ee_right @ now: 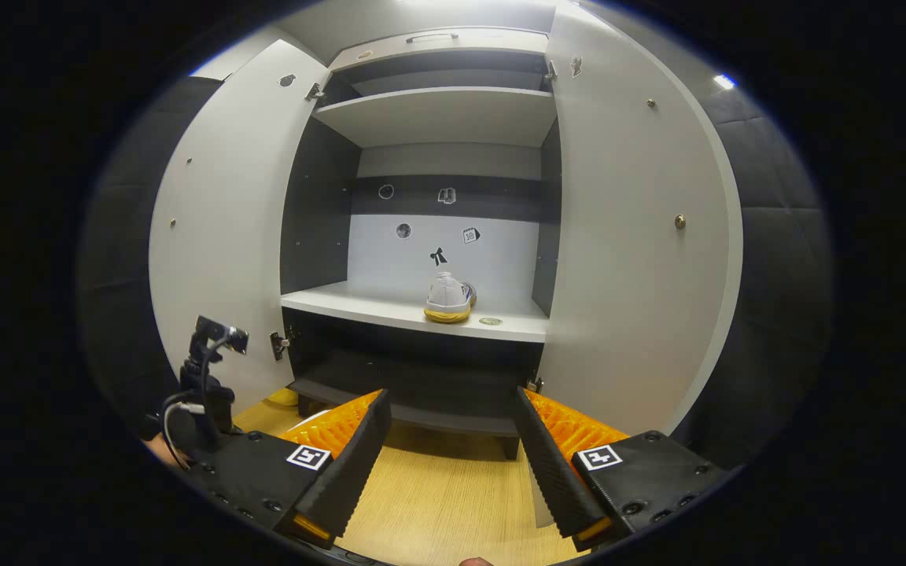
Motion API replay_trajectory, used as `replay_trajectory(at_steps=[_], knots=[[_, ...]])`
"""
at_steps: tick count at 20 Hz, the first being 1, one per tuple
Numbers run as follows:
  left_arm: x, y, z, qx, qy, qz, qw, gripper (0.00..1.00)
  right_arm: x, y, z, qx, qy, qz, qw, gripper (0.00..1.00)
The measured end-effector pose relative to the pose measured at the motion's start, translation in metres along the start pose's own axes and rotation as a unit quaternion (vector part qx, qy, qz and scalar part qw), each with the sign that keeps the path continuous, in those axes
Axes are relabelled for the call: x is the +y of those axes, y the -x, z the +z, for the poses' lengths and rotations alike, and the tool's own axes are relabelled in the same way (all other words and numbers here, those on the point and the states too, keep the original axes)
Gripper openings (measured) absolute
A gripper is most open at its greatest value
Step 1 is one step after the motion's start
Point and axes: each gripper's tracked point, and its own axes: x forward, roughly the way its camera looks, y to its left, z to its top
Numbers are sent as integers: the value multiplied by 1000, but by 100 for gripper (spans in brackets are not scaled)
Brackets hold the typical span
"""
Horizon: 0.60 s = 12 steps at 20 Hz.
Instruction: Grab one shoe with the right hand and put it into the shoe cabinet, grab the other shoe with the left hand and put it into the shoe cabinet; then close the right door with the right hand and the left door with the left hand.
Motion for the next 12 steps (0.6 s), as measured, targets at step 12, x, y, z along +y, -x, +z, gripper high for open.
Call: replay_trajectory(at_steps=[12], knots=[[-1,28,37,-119,17,-39,992,0,5,-4,4,-9,1,16,1000,98]])
